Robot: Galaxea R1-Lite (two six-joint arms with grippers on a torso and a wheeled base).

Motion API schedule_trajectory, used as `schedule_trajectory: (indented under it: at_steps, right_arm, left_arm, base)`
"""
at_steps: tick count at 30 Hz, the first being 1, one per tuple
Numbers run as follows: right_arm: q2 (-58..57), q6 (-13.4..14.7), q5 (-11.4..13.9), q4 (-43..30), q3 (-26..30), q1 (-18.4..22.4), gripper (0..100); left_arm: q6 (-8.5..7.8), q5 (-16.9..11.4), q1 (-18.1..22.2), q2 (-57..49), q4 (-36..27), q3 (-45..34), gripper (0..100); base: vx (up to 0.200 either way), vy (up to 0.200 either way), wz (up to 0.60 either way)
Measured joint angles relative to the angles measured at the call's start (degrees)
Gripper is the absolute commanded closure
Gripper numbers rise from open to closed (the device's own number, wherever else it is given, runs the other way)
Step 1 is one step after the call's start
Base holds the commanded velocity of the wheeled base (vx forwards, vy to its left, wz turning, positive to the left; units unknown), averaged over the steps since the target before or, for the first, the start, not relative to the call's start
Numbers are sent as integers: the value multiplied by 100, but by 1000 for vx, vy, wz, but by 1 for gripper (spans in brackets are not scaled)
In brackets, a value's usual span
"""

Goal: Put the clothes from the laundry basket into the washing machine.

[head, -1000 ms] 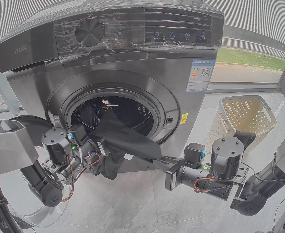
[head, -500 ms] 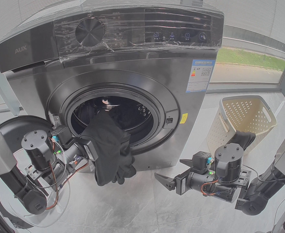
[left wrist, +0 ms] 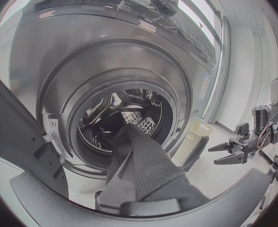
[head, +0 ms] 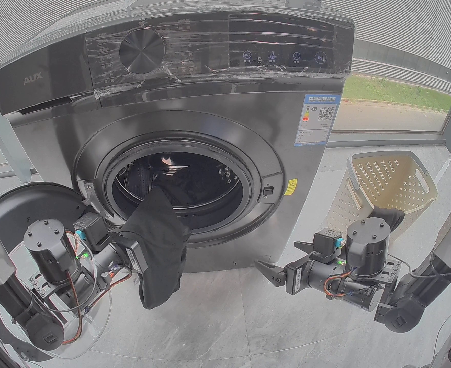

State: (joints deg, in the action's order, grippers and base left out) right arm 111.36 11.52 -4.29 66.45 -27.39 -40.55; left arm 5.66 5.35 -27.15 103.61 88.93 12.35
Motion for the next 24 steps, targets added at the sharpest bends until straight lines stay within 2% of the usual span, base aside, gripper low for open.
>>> schedule_trajectory:
  at_steps: [5, 15, 24]
  right_arm:
    - [2, 0, 0, 149, 16, -16, 0]
    - [13, 0, -5, 406, 196, -13, 0]
    - [-6, -11, -6, 413, 249, -63, 0]
  left_arm:
    - [0, 0, 9, 116, 2, 96, 100]
    - [17, -2, 20, 416, 2, 482, 100]
    - [-11, -23, 20, 984, -2, 1389, 100]
  base:
    - [200, 0, 0]
    - [0, 0, 0]
    - [0, 0, 0]
